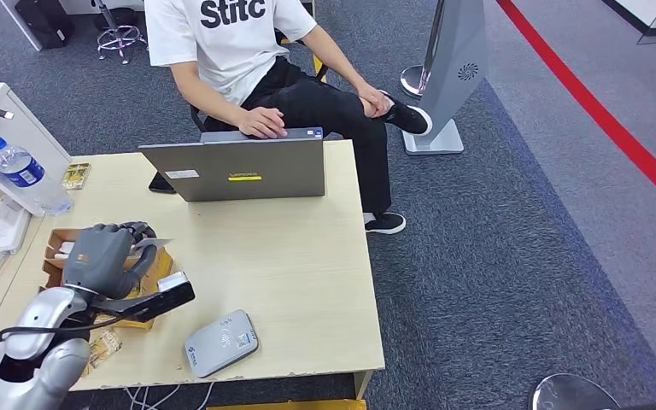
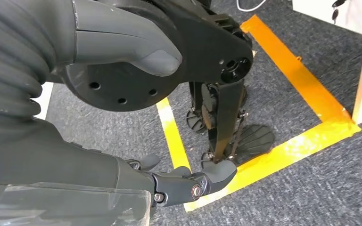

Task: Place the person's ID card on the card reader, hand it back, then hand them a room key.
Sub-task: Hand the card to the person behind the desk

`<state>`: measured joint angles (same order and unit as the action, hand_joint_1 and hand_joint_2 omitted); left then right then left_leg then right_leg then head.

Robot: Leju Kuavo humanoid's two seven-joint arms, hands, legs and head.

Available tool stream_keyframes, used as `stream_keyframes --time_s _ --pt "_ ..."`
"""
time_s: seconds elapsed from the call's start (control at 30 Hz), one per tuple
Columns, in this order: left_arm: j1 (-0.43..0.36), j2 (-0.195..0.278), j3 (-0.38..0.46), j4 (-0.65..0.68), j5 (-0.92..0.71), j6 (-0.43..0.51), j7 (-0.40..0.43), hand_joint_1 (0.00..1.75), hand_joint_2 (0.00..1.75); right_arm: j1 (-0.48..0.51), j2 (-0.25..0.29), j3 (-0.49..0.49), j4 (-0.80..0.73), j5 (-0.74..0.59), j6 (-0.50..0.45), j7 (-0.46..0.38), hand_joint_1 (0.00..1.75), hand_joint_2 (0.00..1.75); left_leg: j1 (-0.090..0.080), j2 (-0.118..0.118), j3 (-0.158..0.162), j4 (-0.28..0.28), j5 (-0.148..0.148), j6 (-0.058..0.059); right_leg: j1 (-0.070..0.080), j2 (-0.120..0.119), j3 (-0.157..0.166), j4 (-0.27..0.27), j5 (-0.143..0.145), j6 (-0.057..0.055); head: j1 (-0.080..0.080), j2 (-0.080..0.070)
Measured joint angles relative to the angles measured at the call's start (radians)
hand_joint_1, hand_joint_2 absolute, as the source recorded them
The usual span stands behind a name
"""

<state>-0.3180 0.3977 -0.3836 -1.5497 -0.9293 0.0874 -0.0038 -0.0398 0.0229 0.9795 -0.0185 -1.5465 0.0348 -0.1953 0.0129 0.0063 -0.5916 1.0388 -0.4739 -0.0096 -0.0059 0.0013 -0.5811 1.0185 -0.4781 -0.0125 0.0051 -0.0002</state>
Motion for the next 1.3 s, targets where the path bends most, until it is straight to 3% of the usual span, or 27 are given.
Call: stream_keyframes --time_s 0.2,0.37,0.73,1.3 --pt "-0.115 0.008 0.042 0.075 0.028 -0.036 0.073 1.75 1.75 0.000 0.001 0.022 0.006 0.000 -0.017 0.048 0.00 1.75 0.000 0.000 0.000 0.000 0.001 0.000 0.000 0.000 0.000 0.000 0.001 -0.001 0.000 0.000" --pt "-0.159 -0.003 0.066 0.183 0.060 -0.043 0.100 1.75 1.75 -0.002 0.002 0.040 0.008 0.000 -0.028 0.079 0.00 1.75 0.000 0.000 0.000 0.000 0.001 0.000 0.000 0.000 0.000 0.000 0.001 -0.001 0.000 0.000" --pt "-0.164 -0.027 0.120 0.304 0.095 -0.039 0.112 1.75 1.75 -0.007 0.002 0.056 0.009 0.000 -0.037 0.097 0.00 1.75 0.000 0.000 0.000 0.000 0.001 0.000 0.000 0.000 0.000 0.000 0.001 -0.001 0.000 0.000" --pt "-0.147 -0.049 0.171 0.317 0.110 0.027 0.091 1.75 1.75 -0.007 0.004 0.068 0.009 0.000 -0.042 0.099 0.00 1.75 0.000 0.000 0.000 0.000 0.001 0.000 0.000 0.000 0.000 0.001 0.001 -0.001 0.000 0.000"
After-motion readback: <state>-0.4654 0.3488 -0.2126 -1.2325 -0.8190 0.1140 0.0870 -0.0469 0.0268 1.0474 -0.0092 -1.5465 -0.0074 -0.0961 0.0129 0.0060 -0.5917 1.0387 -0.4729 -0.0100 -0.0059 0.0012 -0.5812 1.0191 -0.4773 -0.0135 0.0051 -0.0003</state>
